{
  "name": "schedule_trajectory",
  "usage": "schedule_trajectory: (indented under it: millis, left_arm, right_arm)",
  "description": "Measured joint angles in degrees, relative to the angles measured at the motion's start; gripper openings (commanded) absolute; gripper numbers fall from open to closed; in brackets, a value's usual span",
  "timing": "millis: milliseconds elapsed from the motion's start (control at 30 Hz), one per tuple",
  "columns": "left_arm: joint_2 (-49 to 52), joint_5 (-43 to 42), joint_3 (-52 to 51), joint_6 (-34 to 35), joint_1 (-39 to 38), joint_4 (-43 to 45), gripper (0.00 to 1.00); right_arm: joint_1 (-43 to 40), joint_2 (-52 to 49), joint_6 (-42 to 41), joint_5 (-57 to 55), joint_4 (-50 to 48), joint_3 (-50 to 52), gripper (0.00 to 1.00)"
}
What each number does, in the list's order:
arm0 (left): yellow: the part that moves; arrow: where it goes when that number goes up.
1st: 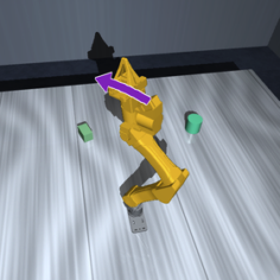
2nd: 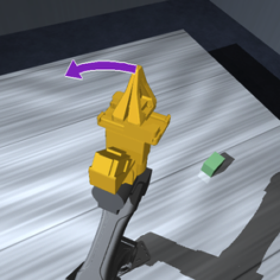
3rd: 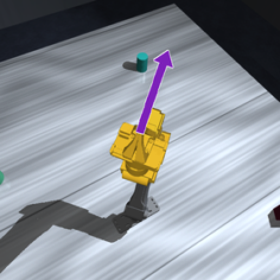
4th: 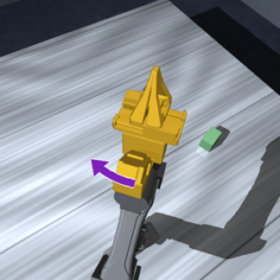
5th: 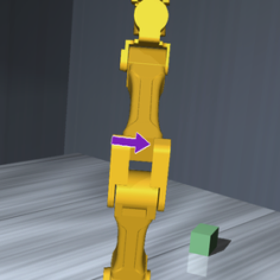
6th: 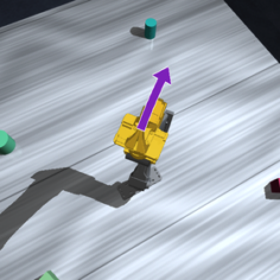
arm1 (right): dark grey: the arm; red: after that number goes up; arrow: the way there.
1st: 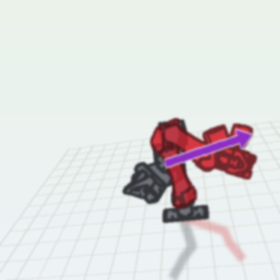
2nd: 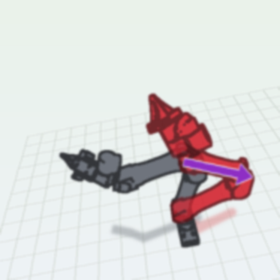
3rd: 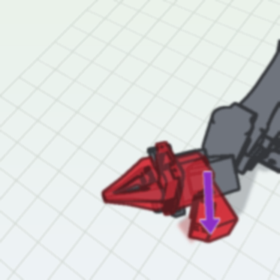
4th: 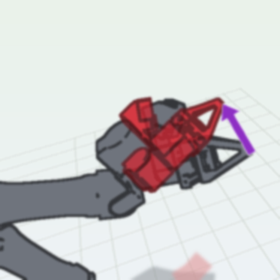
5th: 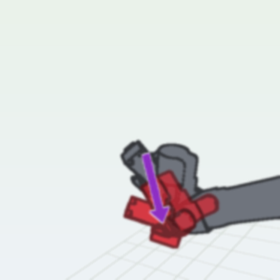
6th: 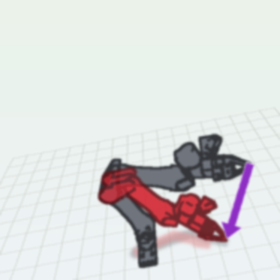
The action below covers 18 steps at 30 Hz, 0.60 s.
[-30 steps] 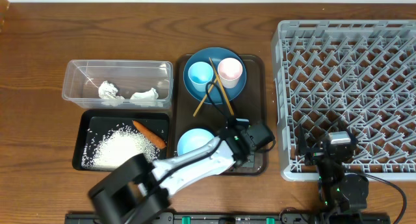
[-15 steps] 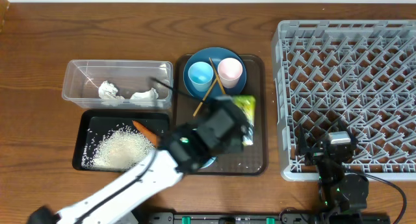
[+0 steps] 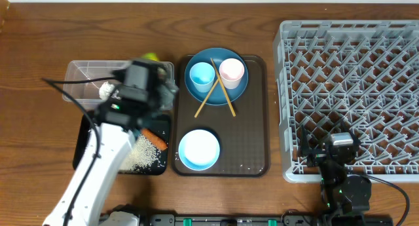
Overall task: Sort waste into correct bins and load items into the dishwasher rack
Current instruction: 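Carry the wrapper with the left gripper into the clear box and release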
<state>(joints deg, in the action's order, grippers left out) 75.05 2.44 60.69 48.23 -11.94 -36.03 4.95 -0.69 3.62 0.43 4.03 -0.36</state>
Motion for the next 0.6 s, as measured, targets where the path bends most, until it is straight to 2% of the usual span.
schedule_trajectory:
  millis: [167,367,400,467,567,600]
  left_arm:
    - [4.6,0.1,0.0,0.0,11.0,1.7,0.07]
    - [10.3,-2.1,0.0,0.0,17.8,6.6,0.08]
    - [11.2,-2.3,0.0,0.0,18.6,6.8,0.12]
    - [12.6,-2.6,0.0,-0.2,19.7,7.3,0.36]
    - [13.7,-3.2,0.0,0.1,21.0,7.8,0.61]
    - [13.7,-3.3,0.0,-0.1,21.3,8.0,0.66]
  right_arm:
    - [0.0,0.0,0.0,0.0,0.0,0.0,0.99]
    - [0.0,0.0,0.0,0.0,0.0,0.0,0.99]
    - [0.0,0.0,0.0,0.0,0.0,0.0,0.99]
    - [0.0,0.0,0.0,0.0,0.0,0.0,0.99]
    - [0.0,0.0,0.0,0.0,0.0,0.0,0.99]
    - [0.0,0.0,0.0,0.0,0.0,0.0,0.99]
